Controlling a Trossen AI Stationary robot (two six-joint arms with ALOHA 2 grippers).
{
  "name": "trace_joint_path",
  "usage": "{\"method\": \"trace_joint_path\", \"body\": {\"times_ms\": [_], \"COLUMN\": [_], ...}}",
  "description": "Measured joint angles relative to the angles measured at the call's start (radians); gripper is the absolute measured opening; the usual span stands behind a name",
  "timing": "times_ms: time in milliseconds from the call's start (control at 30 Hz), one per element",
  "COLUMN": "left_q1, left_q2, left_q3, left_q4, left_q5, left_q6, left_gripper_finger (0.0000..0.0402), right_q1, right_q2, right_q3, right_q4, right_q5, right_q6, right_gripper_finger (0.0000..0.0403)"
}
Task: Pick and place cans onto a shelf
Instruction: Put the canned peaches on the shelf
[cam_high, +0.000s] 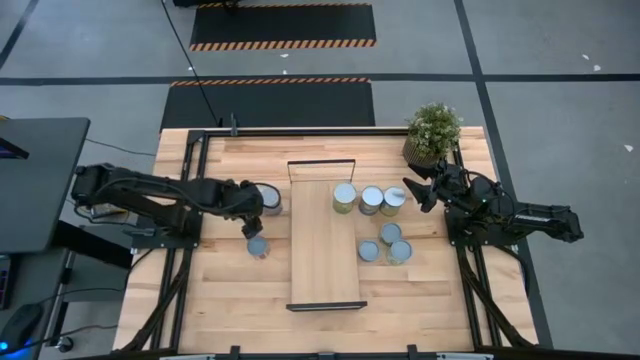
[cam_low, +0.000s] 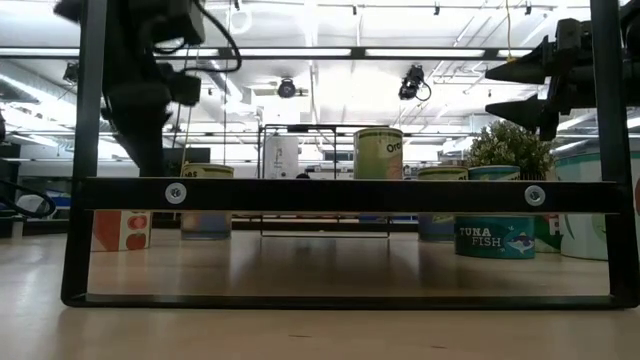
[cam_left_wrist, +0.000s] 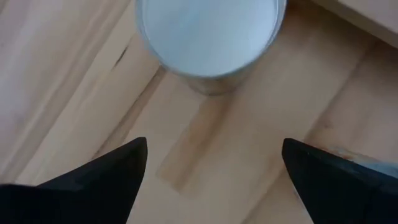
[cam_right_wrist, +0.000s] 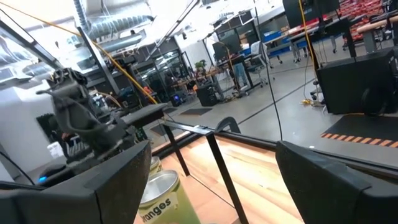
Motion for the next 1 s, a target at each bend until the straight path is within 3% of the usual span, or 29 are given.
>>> {"method": "trace_joint_path", "body": {"times_ms": [233,633,1000], "left_q1": [0.068,0.122,0.122], "left_q2": [0.009,0.018,0.022], "left_q3": [-0.060,-0.141,-0.147], "left_q4": [0.163,0.424,0.524], "left_q5": [-0.046,0.013,0.007], "left_q6": [0.119,0.193,0.249], "left_gripper_finger": [0.0378,0.0378,0.0378], "right_q1": [0.000,0.000,0.000], "right_q2": [0.000,0.000,0.000], "right_q3": [0.000,0.000,0.000], "right_q4": [0.000,0.000,0.000], "right_q5": [0.000,-0.001,-0.001], "right_q6": [0.000,0.000,0.000], "right_gripper_finger": [0.0352,0.0352,0.0352]}}
